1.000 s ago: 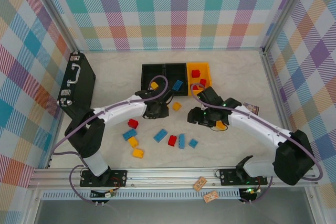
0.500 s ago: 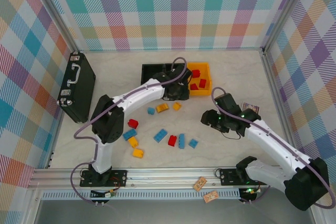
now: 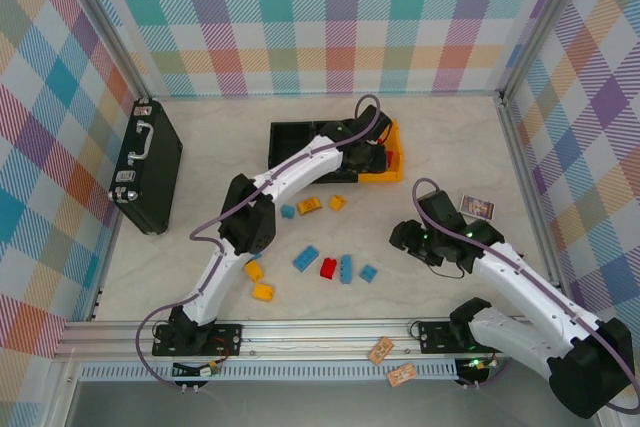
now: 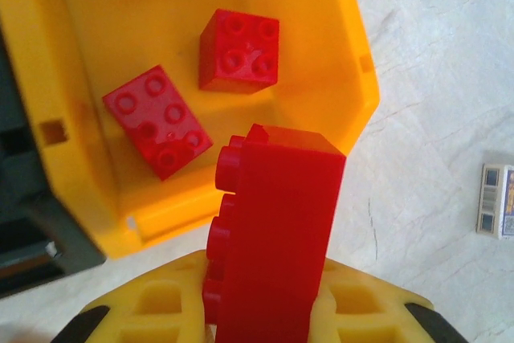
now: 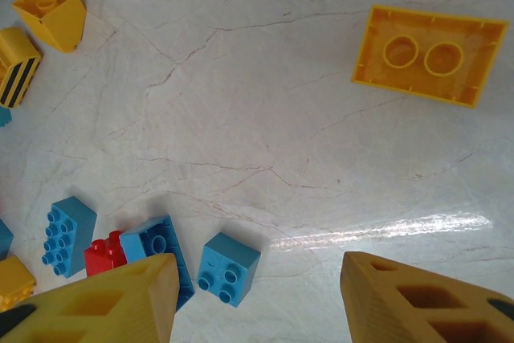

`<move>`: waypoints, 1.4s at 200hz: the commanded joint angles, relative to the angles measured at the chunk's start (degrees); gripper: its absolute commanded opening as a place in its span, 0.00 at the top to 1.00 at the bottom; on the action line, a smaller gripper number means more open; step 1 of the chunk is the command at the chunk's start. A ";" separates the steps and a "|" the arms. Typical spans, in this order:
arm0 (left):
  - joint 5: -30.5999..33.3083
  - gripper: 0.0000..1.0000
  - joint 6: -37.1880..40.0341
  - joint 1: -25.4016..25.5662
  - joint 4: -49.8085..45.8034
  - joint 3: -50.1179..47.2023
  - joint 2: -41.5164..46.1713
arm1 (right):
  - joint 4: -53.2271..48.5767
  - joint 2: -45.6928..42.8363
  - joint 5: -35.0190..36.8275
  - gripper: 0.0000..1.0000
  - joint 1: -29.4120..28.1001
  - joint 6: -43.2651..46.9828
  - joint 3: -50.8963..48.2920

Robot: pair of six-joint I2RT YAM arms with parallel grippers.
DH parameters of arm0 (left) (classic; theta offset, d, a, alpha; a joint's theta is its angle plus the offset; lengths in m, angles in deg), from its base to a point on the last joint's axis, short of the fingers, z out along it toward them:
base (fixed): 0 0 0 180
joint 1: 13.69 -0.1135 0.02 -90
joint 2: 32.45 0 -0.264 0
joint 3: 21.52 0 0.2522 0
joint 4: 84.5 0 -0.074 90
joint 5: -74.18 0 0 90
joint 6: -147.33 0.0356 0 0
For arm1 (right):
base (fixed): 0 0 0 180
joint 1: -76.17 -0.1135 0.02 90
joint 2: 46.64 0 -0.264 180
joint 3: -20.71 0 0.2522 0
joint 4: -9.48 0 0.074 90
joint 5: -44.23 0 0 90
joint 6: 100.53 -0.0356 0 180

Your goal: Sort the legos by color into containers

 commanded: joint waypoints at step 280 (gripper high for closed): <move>-10.70 0.47 1.08 0.33 19.22 -53.48 37.49 | -7.44 16.27 10.18 0.18 6.94 2.21 9.49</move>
